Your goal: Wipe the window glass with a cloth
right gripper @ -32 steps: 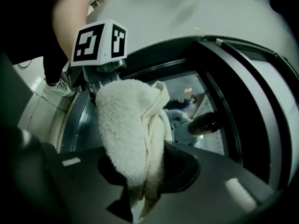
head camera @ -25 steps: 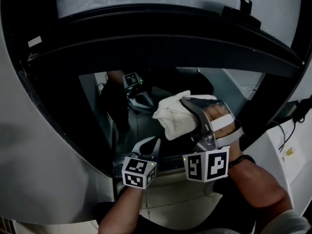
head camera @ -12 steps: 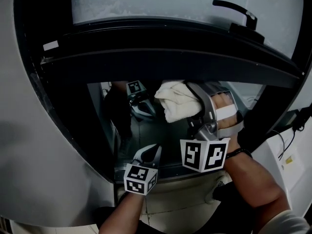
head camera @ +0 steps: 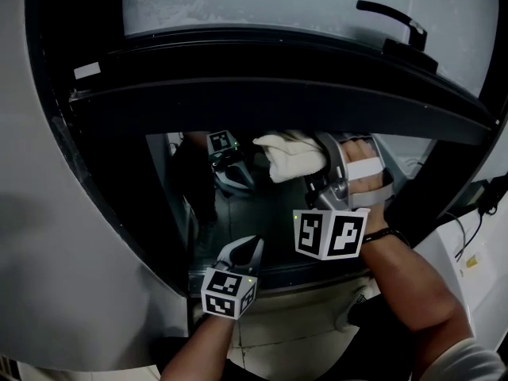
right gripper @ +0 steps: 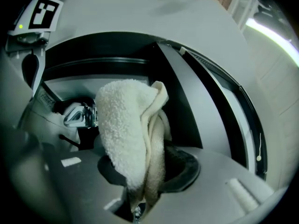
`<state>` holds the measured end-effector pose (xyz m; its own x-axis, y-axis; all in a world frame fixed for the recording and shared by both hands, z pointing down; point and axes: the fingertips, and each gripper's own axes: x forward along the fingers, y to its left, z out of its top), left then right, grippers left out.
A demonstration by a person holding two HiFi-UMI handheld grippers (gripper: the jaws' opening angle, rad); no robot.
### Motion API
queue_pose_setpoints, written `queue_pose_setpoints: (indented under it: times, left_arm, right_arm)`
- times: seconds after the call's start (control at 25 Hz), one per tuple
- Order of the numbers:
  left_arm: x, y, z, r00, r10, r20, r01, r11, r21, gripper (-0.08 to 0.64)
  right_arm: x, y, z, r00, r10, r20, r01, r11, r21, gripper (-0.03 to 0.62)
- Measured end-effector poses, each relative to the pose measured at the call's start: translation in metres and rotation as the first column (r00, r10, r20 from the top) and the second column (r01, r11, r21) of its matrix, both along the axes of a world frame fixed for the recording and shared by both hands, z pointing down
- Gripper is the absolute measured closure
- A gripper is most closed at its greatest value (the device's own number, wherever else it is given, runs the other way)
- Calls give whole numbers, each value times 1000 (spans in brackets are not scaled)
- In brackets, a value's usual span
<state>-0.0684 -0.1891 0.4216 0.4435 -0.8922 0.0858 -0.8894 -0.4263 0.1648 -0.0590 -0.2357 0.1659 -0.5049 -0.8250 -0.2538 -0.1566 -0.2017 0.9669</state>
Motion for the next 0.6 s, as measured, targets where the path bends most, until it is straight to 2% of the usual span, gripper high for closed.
queue_pose_setpoints:
  times: [0.36,0.6]
  left_arm:
    - [0,-4,3,1000,0,-20,0,1000,-12,543]
    - [5,-7,3,1000,17,-18,-18,1000,-11,543]
  right_arm:
    - [-1,-2,7,1000,12,1,-12,1000,7,489]
    - [-2,-3,36,999,16,-34,-16,1000,-15,489]
